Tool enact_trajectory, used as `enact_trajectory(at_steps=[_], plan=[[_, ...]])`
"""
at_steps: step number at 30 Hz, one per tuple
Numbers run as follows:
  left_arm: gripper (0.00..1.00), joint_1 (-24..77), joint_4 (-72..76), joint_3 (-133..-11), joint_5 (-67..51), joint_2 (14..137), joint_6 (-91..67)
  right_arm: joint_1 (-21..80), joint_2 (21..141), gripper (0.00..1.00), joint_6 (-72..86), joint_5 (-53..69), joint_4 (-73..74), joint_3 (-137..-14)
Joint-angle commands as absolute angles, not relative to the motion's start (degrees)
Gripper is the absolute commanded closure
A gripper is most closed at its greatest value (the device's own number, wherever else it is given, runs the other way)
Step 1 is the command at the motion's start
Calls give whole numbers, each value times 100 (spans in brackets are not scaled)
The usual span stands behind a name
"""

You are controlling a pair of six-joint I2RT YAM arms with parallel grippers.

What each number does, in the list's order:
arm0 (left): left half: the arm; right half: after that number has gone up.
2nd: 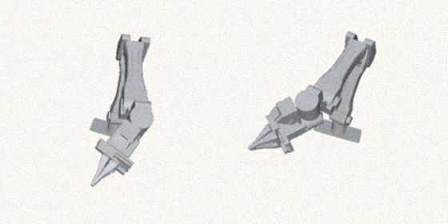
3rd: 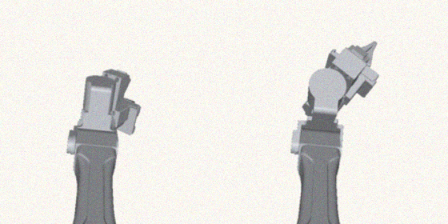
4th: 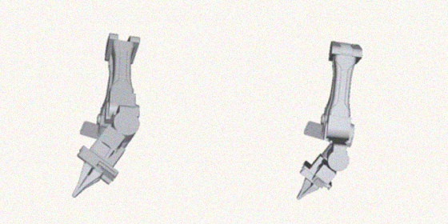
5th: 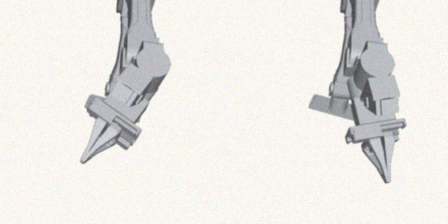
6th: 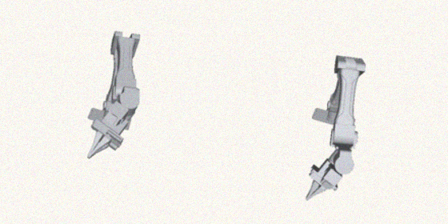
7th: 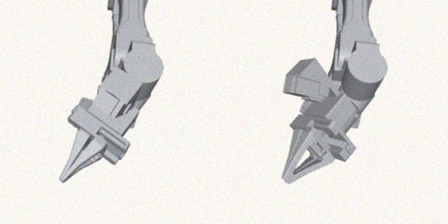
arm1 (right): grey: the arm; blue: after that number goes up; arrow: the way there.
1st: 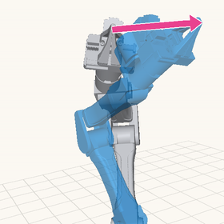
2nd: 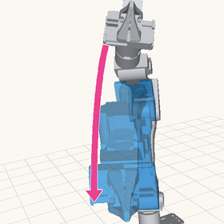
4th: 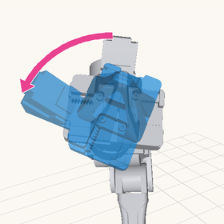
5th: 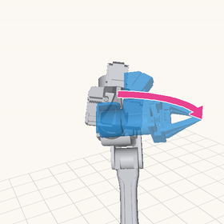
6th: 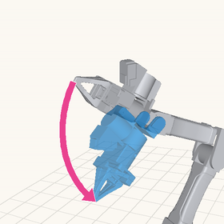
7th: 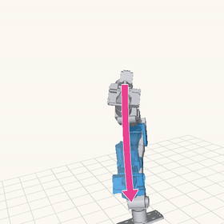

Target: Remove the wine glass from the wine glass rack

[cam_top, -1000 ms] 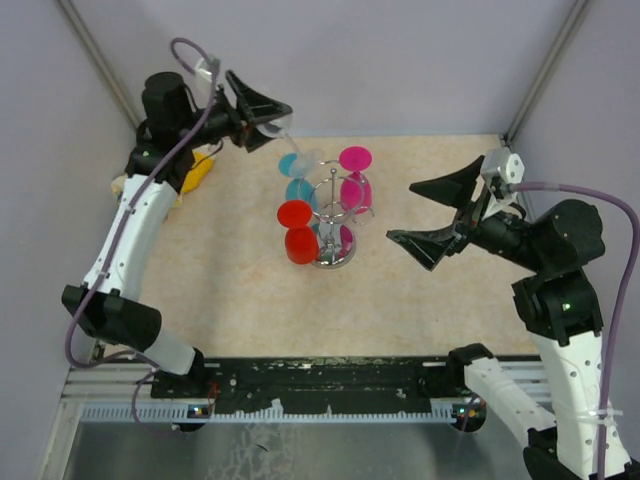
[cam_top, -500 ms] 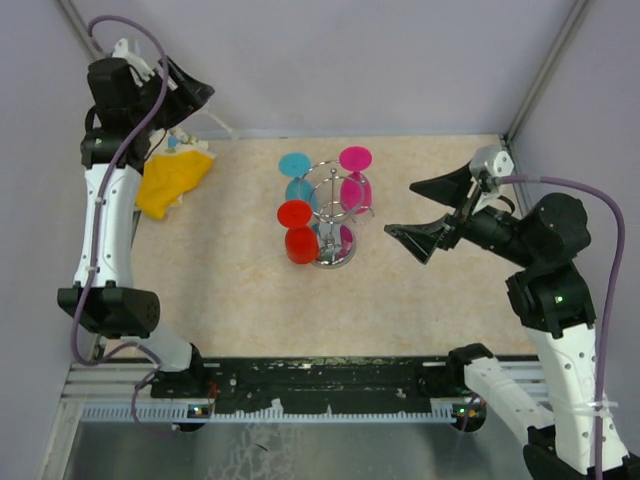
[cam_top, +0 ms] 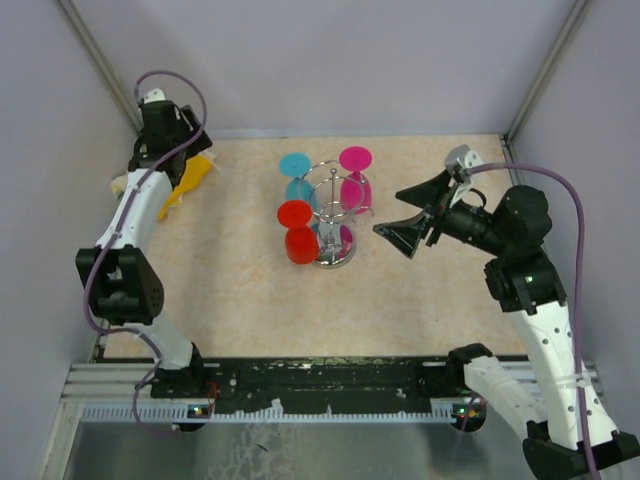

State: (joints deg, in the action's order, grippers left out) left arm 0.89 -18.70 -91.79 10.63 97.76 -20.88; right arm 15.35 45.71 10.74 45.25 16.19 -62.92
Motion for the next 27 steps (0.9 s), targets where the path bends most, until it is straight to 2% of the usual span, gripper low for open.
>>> enact_trajectory(at_steps=[1, 11, 17, 27], plan=[[31, 292, -285, -8796, 1734, 9807, -1613, 1579, 4567, 1, 1204, 4657, 1129, -6303], [28, 756, 1808, -8131, 2391, 10392, -494, 1577, 4723, 1, 1445, 4774, 776, -5915], [26, 997, 2571, -8153, 2821, 11035, 152, 1575, 4795, 1, 1483, 4777, 685, -5838], [23, 1019, 3647, -7556, 3277, 11433, 314, 1580, 4941, 1, 1484, 4741, 643, -5837]])
